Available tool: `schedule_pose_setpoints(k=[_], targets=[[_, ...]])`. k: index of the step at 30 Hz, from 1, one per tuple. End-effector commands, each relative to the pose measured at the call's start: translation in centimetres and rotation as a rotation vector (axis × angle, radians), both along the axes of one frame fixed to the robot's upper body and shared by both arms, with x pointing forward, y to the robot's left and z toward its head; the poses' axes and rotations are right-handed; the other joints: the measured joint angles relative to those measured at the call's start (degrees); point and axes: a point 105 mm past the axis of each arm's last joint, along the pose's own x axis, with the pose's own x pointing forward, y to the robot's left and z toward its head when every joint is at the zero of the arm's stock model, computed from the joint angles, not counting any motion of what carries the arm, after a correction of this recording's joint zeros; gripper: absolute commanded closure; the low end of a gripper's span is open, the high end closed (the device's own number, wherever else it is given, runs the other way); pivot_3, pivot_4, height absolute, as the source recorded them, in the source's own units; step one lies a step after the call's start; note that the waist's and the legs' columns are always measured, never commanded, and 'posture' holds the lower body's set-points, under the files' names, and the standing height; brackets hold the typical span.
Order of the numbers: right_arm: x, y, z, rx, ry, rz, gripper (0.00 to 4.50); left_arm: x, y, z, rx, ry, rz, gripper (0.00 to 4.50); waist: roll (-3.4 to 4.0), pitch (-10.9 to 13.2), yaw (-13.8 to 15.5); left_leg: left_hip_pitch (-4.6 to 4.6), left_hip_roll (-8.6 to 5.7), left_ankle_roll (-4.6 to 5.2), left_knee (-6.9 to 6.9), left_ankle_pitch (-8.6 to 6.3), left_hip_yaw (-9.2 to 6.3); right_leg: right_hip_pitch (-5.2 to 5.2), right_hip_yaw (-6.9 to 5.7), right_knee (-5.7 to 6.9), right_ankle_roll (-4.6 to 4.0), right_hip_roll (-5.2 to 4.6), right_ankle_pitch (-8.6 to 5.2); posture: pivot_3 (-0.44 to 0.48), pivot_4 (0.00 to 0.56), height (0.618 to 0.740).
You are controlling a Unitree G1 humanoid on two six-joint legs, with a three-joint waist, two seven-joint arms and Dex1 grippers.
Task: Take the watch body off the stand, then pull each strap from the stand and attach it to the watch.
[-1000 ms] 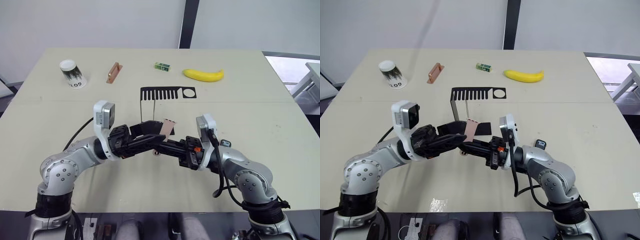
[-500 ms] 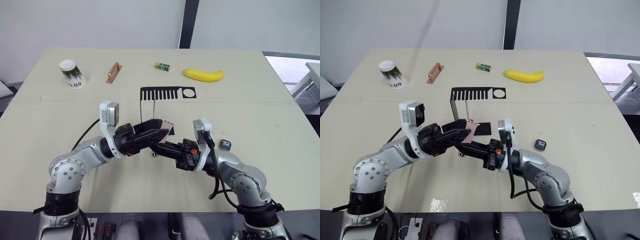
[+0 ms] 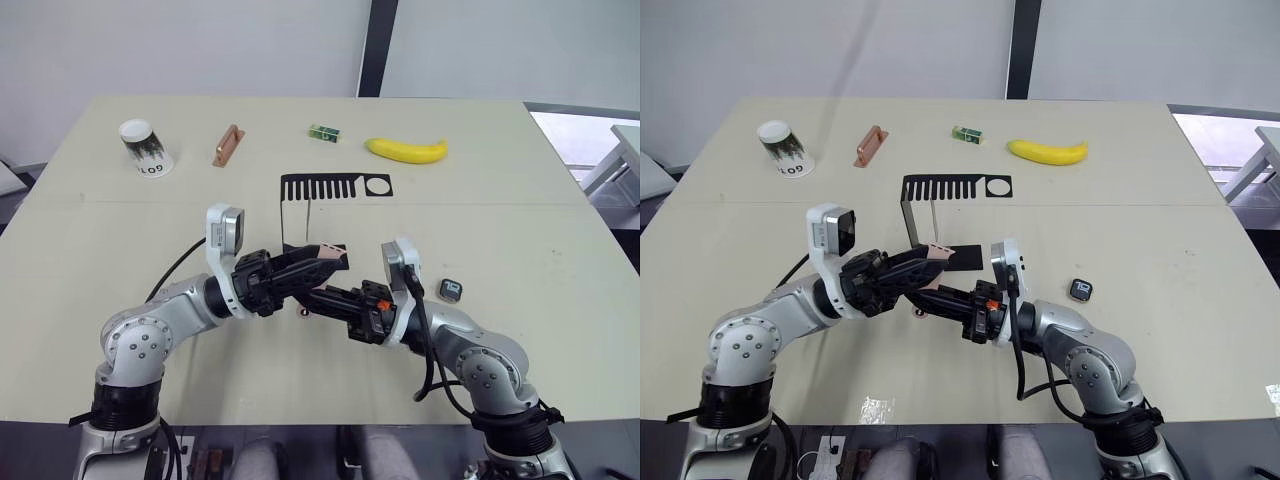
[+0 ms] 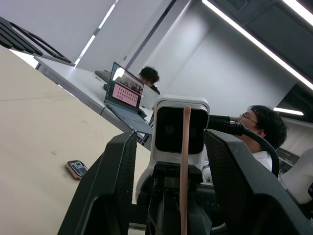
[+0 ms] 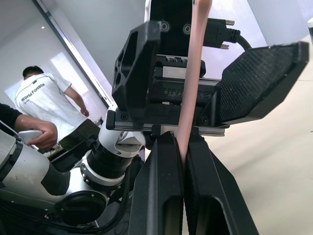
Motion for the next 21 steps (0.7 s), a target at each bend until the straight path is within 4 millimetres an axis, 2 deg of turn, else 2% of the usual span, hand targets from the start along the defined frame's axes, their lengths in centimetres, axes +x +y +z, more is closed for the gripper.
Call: schedule_pose_setpoints(k=[1,5,8,11,21], targets=[[-0.47,-0.02,0.57,0.015,-0.025,0.009,4.5,-0.24,-0.01,0.67,-0.022,-0.019,-0.016,2.14,0.0,0.0,0.0,0.0,0.0,0.0,0.0,0.0,0.0,0.0,0.0,0.0,0.0,0.0,0.0,0.0,0.15,0.74],[-0.52,-0.04,0.53,0.011,-0.026,0.012,4.5,0.0,0.16,0.42,-0.009,-0.018,0.002,2.14,0.0,0.0,-0.01,0.0,0.0,0.0,0.0,0.0,0.0,0.0,0.0,0.0,0.0,0.0,0.0,0.0,0.15,0.74],[-0.52,-0.04,0.52,0.007,-0.028,0.014,4.5,0.02,0.15,0.42,-0.013,-0.017,0.001,3.0,0.0,0.0,0.0,0.0,0.0,0.0,0.0,0.0,0.0,0.0,0.0,-0.01,0.0,0.0,0.0,0.0,0.15,0.74],[-0.48,-0.07,0.53,0.006,-0.029,0.014,4.5,-0.05,0.13,0.44,-0.017,-0.017,-0.004,4.43,0.0,0.0,0.0,0.0,0.0,0.0,0.0,0.0,0.0,0.0,0.0,-0.01,0.0,0.0,0.0,0.0,0.15,0.74],[-0.41,-0.13,0.35,-0.007,-0.028,0.01,4.5,-0.39,0.18,0.51,-0.035,-0.022,-0.017,4.47,0.0,0.0,-0.01,0.0,0.0,0.0,-0.01,0.0,0.0,0.0,0.0,-0.01,0.0,0.0,0.0,0.0,0.15,0.74]])
